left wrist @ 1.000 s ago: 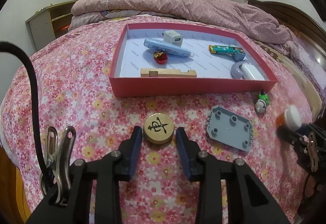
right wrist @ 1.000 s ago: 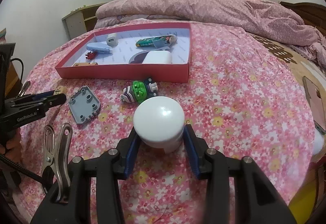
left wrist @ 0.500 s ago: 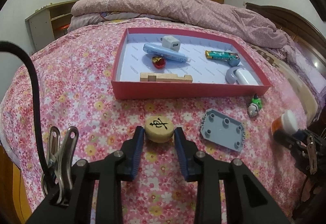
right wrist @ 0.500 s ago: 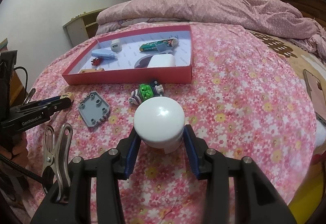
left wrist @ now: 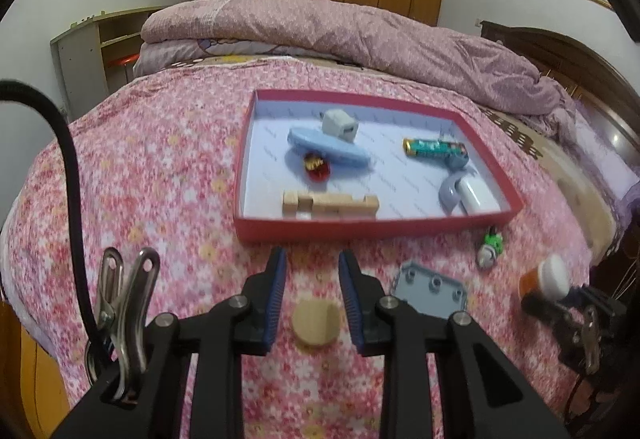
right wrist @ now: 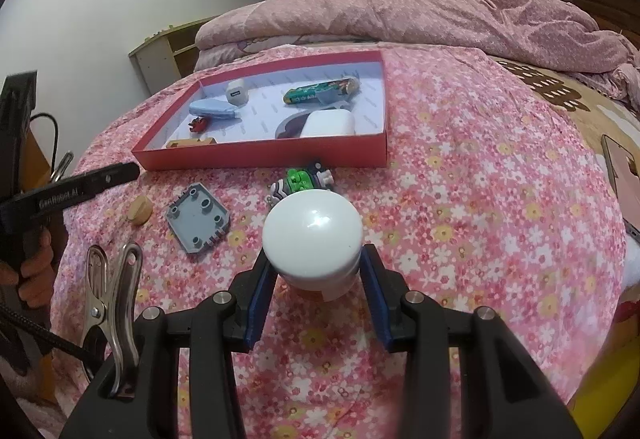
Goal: Organize rigid objects
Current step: 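Lift the white jar with the right tool while the left tool stays around the wooden disc, then close the left tool on the wooden chess disc and lift it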
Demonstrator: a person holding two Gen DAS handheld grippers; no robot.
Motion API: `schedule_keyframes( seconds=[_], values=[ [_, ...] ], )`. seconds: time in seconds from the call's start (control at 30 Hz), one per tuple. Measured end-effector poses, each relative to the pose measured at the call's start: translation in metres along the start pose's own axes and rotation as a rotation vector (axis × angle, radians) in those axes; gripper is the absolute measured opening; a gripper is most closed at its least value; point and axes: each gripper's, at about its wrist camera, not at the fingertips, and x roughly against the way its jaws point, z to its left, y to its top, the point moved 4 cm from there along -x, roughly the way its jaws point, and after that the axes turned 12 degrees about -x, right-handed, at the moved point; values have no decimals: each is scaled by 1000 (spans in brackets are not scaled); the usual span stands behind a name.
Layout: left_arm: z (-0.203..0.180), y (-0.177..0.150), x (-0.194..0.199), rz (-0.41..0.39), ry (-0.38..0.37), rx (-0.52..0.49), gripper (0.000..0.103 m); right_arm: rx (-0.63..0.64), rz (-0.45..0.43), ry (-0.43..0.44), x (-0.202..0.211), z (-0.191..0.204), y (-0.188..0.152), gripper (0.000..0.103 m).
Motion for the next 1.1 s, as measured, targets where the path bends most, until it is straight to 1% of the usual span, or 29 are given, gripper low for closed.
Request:
schedule_keyframes(
  seconds=[0.17,0.37,0.5,0.57,0.67,0.7,0.73,0.8,1.0,1.07,1.1],
  values=[
    [10,5,0,-7,0,23,27,-5,11,5,-3,0,-2,43],
    [15,0,2,-2,-3,32,26,-9,15,12,-5,-1,-4,43],
    [13,-9,2,24,-50,42,27,-7,19,18,-5,0,-7,43],
    [10,-14,2,36,-63,31,30,-8,19,21,-5,0,-7,43],
    [3,-23,0,59,-53,-9,36,-12,23,24,-5,0,-8,43],
    [0,-27,-1,68,-48,-23,39,-13,25,24,-6,-1,-9,43],
    [-3,-29,-3,77,-45,-34,46,-14,27,24,-6,-1,-9,43],
    [-7,-32,-6,86,-37,-47,50,-16,29,27,-6,-1,-10,43],
    [-15,-35,-12,79,-15,-80,48,-17,32,28,-6,0,-11,43],
    [-15,-34,-15,74,-8,-80,40,-19,33,29,-7,-1,-12,43],
    [-15,-35,-16,77,-4,-80,33,-19,33,30,-7,-1,-12,43]
  ],
)
